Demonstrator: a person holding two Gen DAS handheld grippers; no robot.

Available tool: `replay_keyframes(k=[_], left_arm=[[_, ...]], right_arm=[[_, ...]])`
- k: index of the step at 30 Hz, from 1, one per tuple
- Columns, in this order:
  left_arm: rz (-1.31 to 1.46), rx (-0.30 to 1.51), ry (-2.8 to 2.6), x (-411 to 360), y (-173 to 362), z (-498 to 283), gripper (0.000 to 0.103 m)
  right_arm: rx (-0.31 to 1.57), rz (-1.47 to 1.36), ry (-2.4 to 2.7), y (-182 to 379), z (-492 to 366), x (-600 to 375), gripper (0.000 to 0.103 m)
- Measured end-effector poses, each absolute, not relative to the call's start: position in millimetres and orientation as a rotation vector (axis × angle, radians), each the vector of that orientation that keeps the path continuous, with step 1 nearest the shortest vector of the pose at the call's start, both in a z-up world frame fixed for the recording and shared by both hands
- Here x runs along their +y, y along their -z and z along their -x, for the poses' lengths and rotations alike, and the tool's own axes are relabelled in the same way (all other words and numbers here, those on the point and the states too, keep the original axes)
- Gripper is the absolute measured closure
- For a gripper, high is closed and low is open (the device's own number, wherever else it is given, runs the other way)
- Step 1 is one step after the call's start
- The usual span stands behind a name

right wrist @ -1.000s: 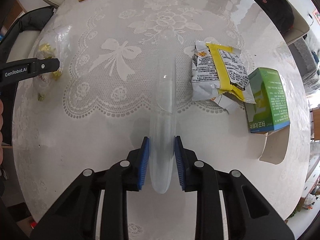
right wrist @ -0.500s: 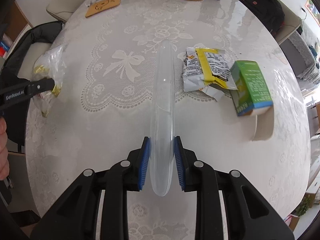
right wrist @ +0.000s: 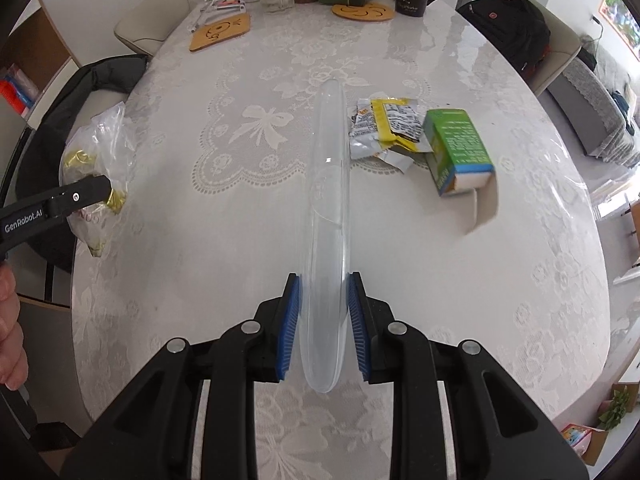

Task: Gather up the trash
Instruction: 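Carry the plastic bag and clear tube in both tools over the black bin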

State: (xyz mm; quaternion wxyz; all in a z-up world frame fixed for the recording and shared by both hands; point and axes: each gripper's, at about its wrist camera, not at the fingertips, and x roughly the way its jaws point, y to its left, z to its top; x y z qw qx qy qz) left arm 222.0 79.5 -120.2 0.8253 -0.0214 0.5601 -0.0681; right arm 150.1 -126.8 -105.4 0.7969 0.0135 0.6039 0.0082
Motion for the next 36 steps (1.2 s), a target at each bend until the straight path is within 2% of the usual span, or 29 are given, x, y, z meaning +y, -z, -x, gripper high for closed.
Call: replay_keyframes(k=[16, 36], left_arm=[[0.048, 1.183, 0.078, 47, 100, -98, 0.071], [0.08, 1.17, 0.067, 14, 97, 54, 0.071]], right_arm=[[1.241, -0.014, -0.115, 61, -45, -159, 0.079], [1.238, 0.058, -0.243, 48, 106, -182, 0.079]])
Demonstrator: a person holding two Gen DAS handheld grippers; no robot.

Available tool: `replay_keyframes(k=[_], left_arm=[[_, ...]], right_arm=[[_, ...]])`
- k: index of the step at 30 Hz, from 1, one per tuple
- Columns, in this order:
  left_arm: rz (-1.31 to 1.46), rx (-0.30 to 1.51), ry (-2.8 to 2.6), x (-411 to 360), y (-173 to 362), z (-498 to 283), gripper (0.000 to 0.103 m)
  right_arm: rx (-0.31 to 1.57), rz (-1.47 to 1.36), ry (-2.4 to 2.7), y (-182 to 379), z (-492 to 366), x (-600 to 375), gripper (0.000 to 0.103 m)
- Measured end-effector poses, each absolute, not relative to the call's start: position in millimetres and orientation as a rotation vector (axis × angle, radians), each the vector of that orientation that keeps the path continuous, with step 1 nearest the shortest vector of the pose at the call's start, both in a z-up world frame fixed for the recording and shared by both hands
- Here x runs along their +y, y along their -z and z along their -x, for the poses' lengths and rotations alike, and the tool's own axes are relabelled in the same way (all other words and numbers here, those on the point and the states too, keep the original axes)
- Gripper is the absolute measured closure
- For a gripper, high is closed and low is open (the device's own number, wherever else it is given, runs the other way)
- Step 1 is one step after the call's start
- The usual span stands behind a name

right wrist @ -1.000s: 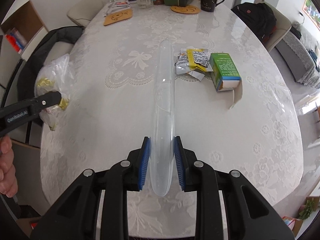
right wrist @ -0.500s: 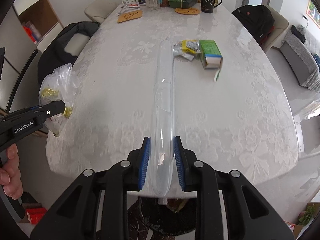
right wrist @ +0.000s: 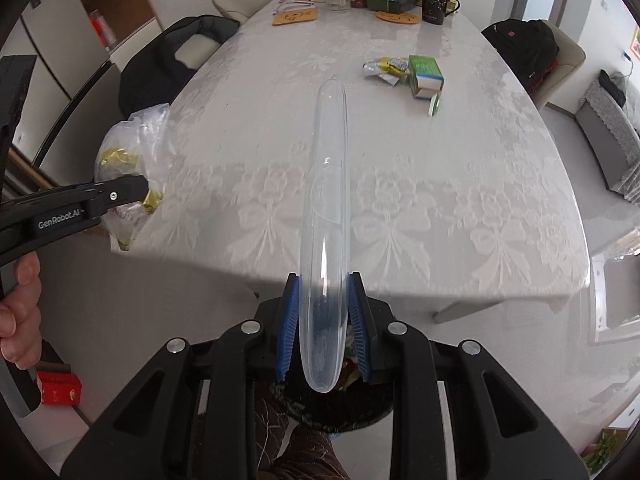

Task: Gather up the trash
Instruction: 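Carry the plastic bag and clear tube in both tools over the black bin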

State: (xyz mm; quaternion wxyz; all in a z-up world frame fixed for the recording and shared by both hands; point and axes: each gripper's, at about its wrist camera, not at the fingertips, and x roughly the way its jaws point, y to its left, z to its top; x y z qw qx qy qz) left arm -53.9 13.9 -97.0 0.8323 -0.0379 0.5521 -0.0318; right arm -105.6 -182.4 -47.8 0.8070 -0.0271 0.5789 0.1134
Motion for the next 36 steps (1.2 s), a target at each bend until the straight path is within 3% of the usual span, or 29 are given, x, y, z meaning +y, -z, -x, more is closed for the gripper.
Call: replay_keyframes(k=[17, 36], left_arm=[[0.124, 1.212, 0.108, -23, 141, 160, 0.071], [0.153, 1.326, 0.082, -15, 222, 176, 0.071]], right_arm=[[1.312, 0.069, -0.349, 78, 211, -211, 0.079], [1.569, 0.112, -0.343, 174, 225, -209, 0.079]])
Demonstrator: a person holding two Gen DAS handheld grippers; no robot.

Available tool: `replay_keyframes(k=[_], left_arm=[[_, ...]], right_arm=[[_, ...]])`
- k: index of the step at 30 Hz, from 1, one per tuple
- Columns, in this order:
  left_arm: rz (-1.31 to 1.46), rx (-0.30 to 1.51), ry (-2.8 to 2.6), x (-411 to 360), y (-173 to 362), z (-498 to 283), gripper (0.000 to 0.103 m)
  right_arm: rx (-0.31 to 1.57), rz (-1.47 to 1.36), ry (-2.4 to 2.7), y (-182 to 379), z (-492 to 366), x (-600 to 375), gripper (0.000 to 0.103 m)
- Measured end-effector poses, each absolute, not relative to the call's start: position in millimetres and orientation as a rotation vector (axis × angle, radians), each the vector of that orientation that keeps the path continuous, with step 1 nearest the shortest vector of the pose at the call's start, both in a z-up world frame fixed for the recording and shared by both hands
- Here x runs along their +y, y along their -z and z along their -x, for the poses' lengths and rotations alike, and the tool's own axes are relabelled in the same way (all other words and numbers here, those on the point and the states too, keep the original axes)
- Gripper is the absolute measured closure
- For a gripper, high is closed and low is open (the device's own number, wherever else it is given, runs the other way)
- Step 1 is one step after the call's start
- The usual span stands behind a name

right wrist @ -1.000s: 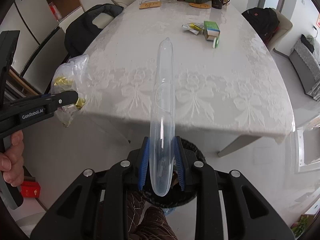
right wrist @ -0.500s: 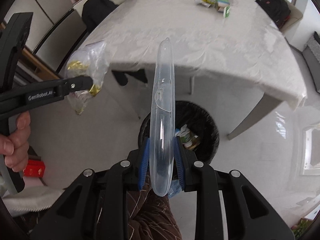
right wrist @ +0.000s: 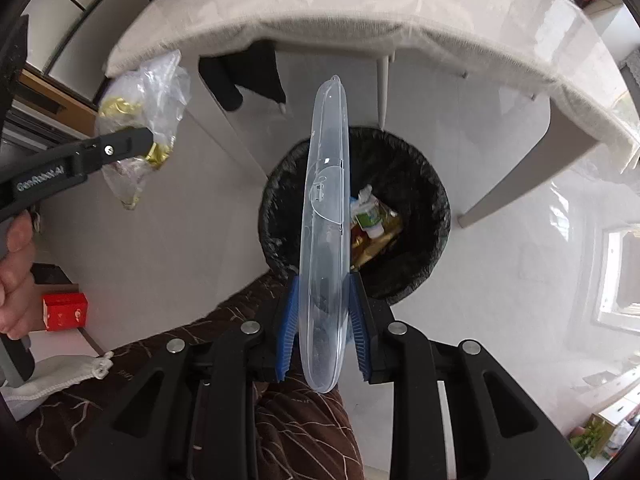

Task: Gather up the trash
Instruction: 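Carry the plastic bag and clear tube in both tools over the black bin, then open the right tool to drop the clear tube into the bin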

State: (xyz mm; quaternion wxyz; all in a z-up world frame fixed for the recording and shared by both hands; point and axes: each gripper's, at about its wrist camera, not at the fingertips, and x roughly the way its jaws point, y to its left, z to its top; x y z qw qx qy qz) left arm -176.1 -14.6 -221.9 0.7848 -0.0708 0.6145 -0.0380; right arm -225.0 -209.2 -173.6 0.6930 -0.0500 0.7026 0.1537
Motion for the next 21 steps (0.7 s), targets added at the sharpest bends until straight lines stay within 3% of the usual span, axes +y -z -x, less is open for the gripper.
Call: replay_keyframes(k=[8, 15, 17, 19, 21], left_arm=[[0.119, 1.367, 0.067, -19, 251, 173, 0.071], [0.106, 1.375, 0.07, -25, 255, 170, 0.071], [0.097, 1.38, 0.073, -28, 256, 170, 0.071], [0.086, 1.38, 0.081, -35, 258, 170, 0.071], [0.084, 1.386, 0.09, -42, 261, 167, 0.071]], right_arm=[[1.683, 0.147, -0.281, 219, 209, -210, 0.079], [1.666, 0.149, -0.259, 227, 203, -212, 0.078], [1.643, 0.125, -0.249, 222, 202, -216, 0.069], [1.611, 0.117, -0.223, 217, 199, -220, 0.041], [1.569, 0.1, -0.193, 210, 198, -231, 0.032]])
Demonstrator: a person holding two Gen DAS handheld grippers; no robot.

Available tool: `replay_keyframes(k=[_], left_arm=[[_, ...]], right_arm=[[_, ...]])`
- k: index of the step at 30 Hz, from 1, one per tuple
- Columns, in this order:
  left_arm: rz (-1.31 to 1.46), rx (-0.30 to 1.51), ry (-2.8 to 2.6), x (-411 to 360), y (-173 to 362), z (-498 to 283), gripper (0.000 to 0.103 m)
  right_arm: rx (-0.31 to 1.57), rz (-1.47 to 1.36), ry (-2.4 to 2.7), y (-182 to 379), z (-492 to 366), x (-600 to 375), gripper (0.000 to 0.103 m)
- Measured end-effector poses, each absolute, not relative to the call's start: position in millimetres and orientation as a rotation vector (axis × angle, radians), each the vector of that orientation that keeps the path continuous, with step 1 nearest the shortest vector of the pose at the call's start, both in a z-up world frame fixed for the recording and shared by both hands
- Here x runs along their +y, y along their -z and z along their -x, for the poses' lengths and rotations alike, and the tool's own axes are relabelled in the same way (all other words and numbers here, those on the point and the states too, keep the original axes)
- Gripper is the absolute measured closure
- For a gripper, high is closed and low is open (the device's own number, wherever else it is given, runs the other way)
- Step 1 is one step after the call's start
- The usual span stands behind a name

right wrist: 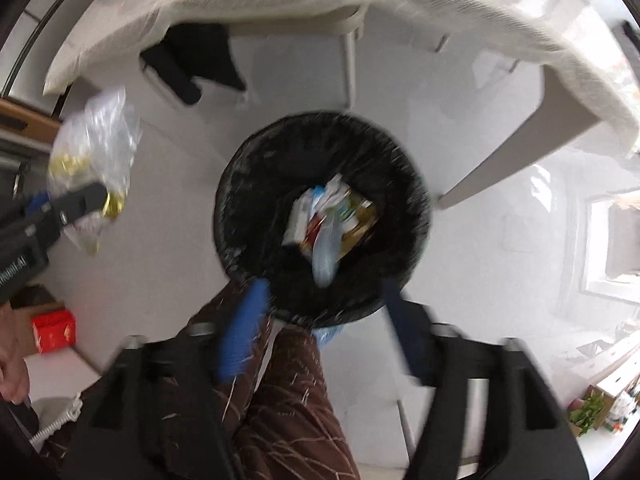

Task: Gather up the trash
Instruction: 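Open the right tool to drop the clear tube into the bin, then open the left tool to drop the clear plastic bag into the bin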

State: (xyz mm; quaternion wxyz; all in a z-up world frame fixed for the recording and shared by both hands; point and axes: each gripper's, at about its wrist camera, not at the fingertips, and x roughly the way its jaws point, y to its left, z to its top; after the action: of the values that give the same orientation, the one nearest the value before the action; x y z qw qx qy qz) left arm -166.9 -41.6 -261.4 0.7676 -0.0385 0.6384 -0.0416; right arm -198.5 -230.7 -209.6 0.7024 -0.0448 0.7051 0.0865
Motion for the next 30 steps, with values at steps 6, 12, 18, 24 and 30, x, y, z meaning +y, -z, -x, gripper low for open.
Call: replay_keyframes(k=[6, 12, 18, 24, 30], left_arm=[[0.057, 1.396, 0.128, -66, 275, 160, 0.071], [0.044, 1.403, 0.165, -94, 286, 156, 0.07], [0.028, 1.407, 0.199, -117, 292, 155, 0.069], [0.015, 1.403, 0.213, -136, 292, 155, 0.055], [0.007, 1.364, 0.207, -136, 280, 154, 0.026]], right_arm=[[1.518, 0.031, -0.101, 195, 198, -272, 0.015], [1.489, 0.014, -0.037, 181, 205, -306, 0.01], [1.456, 0.016, 0.001, 171, 209, -325, 0.008], [1.444, 0.005, 0.01, 165, 209, -334, 0.008], [1.435, -0.011, 0.007, 162, 201, -336, 0.008]])
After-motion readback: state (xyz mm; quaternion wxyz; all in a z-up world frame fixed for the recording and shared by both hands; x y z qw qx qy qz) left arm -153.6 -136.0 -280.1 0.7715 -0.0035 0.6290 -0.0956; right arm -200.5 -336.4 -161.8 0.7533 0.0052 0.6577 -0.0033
